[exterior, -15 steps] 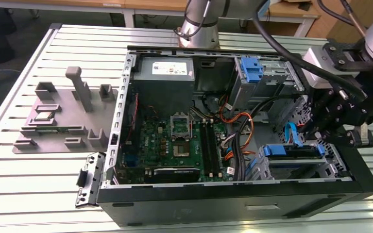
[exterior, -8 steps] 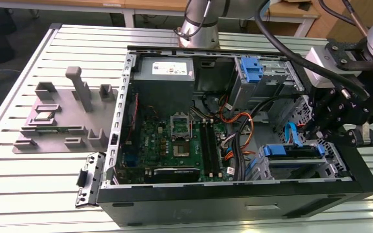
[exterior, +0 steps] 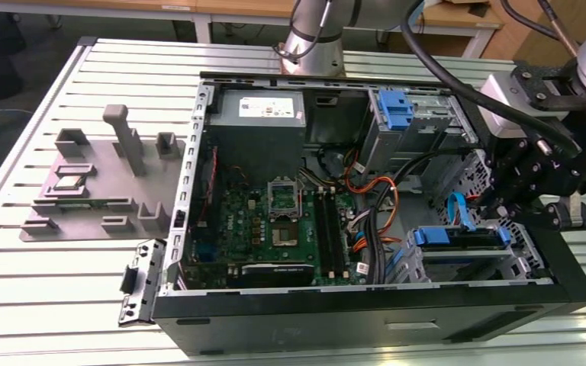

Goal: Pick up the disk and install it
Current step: 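Insert the second disk wire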

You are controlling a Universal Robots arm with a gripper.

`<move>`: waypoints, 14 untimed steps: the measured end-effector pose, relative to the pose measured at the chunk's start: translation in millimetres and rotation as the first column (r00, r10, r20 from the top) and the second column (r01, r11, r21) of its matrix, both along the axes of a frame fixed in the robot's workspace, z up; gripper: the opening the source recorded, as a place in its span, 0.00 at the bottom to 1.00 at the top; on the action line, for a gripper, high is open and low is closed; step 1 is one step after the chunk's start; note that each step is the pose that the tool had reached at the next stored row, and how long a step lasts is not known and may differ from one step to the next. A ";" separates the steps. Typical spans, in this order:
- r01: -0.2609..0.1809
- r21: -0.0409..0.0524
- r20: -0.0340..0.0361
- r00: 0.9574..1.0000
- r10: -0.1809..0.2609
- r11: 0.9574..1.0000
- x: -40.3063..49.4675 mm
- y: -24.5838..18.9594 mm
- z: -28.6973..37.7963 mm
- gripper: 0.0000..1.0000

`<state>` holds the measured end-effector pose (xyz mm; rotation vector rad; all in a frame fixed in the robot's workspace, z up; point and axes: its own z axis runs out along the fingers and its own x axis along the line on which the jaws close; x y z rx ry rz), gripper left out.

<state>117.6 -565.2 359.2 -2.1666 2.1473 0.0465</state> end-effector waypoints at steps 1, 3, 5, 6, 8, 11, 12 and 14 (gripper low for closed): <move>0.000 0.000 0.000 1.000 0.000 1.000 0.6 0.2 0.0 0.24; 0.000 0.000 0.000 1.000 0.000 1.000 2.2 1.0 -0.1 0.24; 0.000 0.000 0.000 1.000 0.000 1.000 4.7 1.8 -0.3 0.24; 0.000 0.000 0.000 1.000 0.000 1.000 5.9 2.5 -0.3 0.24; 0.000 0.000 0.000 1.000 0.000 1.000 7.9 5.0 -0.8 0.24; 0.000 0.000 0.000 1.000 0.000 1.000 9.8 10.7 -1.8 0.24; 0.000 0.000 0.000 1.000 0.000 1.000 10.5 12.3 -2.1 0.24; 0.000 -0.001 0.000 1.000 0.000 1.000 12.4 15.1 -2.8 0.24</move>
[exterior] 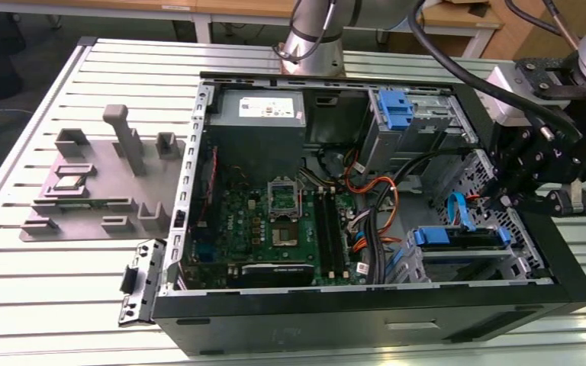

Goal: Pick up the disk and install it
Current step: 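Insert the second disk wire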

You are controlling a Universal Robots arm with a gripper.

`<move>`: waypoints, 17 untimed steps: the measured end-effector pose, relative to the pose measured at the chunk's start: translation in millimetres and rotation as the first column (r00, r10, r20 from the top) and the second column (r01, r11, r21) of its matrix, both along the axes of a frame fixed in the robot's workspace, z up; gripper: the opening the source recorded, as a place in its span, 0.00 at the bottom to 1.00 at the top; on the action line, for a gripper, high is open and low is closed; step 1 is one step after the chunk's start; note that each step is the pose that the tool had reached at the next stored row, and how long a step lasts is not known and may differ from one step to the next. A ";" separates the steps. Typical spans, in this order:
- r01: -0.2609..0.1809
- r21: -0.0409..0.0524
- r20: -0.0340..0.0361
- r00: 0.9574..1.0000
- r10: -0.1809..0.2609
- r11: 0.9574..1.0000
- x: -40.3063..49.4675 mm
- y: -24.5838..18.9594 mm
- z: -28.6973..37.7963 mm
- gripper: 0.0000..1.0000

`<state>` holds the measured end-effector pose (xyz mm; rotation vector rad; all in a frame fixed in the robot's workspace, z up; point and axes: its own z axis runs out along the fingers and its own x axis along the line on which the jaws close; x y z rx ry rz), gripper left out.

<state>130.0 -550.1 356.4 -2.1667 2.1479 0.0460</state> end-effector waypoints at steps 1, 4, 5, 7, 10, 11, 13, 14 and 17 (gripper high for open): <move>0.000 0.000 0.000 1.000 0.000 1.000 1.2 0.8 -0.4 0.24; 0.000 0.000 0.000 1.000 0.000 1.000 5.0 2.1 -1.3 0.24; 0.000 0.000 0.000 1.000 0.000 1.000 6.0 2.4 -1.4 0.24; 0.000 -0.001 0.000 1.000 0.000 1.000 8.1 2.9 -1.5 0.24; 0.000 -0.001 0.000 1.000 0.000 1.000 12.1 3.1 -2.1 0.24; 0.000 -0.001 0.000 1.000 0.000 1.000 13.6 3.1 -2.2 0.24; 0.000 -0.001 0.000 1.000 0.000 1.000 16.1 3.2 -2.6 0.24; 0.000 -0.001 0.000 1.000 0.000 1.000 17.2 3.2 -2.8 0.24; 0.000 -0.002 0.000 1.000 0.000 1.000 20.2 3.2 -3.3 0.24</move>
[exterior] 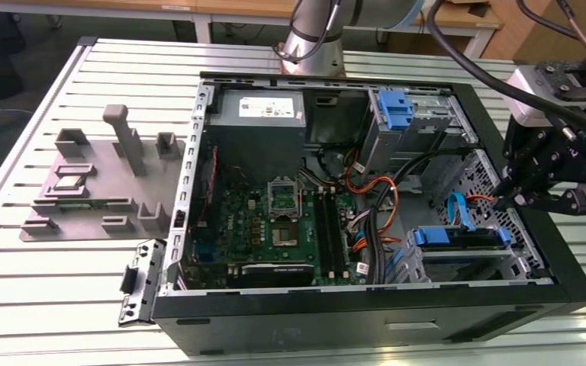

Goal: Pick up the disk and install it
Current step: 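Insert the second disk wire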

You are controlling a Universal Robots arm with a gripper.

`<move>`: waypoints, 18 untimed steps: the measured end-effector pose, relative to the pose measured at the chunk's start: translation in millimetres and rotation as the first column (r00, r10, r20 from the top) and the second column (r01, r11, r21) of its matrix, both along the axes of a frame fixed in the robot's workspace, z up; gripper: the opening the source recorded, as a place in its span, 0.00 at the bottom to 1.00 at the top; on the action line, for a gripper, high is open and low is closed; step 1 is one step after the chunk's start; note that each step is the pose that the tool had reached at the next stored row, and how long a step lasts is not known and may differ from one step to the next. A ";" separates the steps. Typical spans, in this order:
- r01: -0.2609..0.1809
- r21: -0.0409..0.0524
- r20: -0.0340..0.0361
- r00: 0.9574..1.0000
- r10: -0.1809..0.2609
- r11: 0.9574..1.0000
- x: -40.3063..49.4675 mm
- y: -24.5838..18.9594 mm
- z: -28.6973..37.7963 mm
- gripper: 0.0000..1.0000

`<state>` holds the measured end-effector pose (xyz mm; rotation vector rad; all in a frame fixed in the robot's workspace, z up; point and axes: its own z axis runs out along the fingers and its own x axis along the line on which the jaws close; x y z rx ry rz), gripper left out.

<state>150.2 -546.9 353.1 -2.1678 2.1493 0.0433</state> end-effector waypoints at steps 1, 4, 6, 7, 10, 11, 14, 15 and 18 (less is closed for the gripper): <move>0.000 0.000 0.000 1.000 0.000 1.000 0.8 0.0 -0.2 0.24; 0.000 -0.002 0.000 1.000 0.000 1.000 2.9 0.1 -0.7 0.24; 0.000 -0.003 0.000 1.000 0.000 1.000 3.5 0.2 -1.2 0.24; 0.001 -0.005 0.000 1.000 -0.001 1.000 3.5 0.2 -1.7 0.24; 0.001 -0.013 0.000 1.000 -0.001 1.000 3.6 0.2 -3.4 0.24; 0.001 -0.016 0.000 1.000 -0.001 1.000 3.6 0.2 -4.0 0.24; 0.001 -0.018 0.001 1.000 -0.001 1.000 2.9 0.2 -5.0 0.24; 0.001 -0.018 0.001 1.000 -0.001 1.000 2.3 0.2 -5.3 0.24; 0.001 -0.018 0.002 1.000 -0.001 1.000 -0.4 0.2 -6.5 0.24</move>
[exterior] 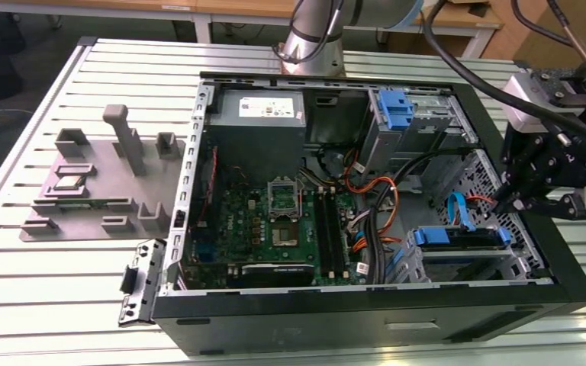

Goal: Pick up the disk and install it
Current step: 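Insert the second disk wire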

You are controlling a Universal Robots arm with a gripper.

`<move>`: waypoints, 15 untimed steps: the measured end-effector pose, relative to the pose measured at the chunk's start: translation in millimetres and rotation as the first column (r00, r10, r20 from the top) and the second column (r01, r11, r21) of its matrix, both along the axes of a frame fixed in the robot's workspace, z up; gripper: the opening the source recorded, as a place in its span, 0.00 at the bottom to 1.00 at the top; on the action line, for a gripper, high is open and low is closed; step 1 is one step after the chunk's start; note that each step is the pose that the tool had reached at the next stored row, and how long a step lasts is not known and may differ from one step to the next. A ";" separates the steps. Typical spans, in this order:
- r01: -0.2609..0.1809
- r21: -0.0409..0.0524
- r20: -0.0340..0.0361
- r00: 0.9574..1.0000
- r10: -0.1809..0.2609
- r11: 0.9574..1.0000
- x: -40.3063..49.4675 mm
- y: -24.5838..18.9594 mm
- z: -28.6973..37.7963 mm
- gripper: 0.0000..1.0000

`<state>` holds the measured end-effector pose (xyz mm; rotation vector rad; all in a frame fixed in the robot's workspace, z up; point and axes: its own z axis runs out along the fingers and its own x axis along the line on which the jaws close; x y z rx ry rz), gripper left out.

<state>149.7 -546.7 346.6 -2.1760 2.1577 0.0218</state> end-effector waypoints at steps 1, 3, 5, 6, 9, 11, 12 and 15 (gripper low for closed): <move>0.000 0.000 0.001 1.000 0.000 1.000 -1.0 0.0 -0.2 0.24; 0.000 0.000 0.003 1.000 0.000 1.000 -3.2 0.0 -0.7 0.24; 0.000 -0.001 0.005 1.000 0.000 1.000 -5.4 0.0 -1.1 0.24; 0.000 -0.001 0.007 1.000 0.000 1.000 -6.6 0.0 -1.2 0.24; 0.000 -0.001 0.012 1.000 0.000 1.000 -11.0 0.0 -1.9 0.24; 0.000 -0.001 0.017 1.000 0.000 1.000 -13.8 -0.1 -2.5 0.24; 0.000 -0.002 0.019 1.000 0.000 1.000 -15.1 -0.2 -2.7 0.24; 0.000 -0.002 0.024 1.000 0.000 1.000 -18.1 -0.8 -3.6 0.24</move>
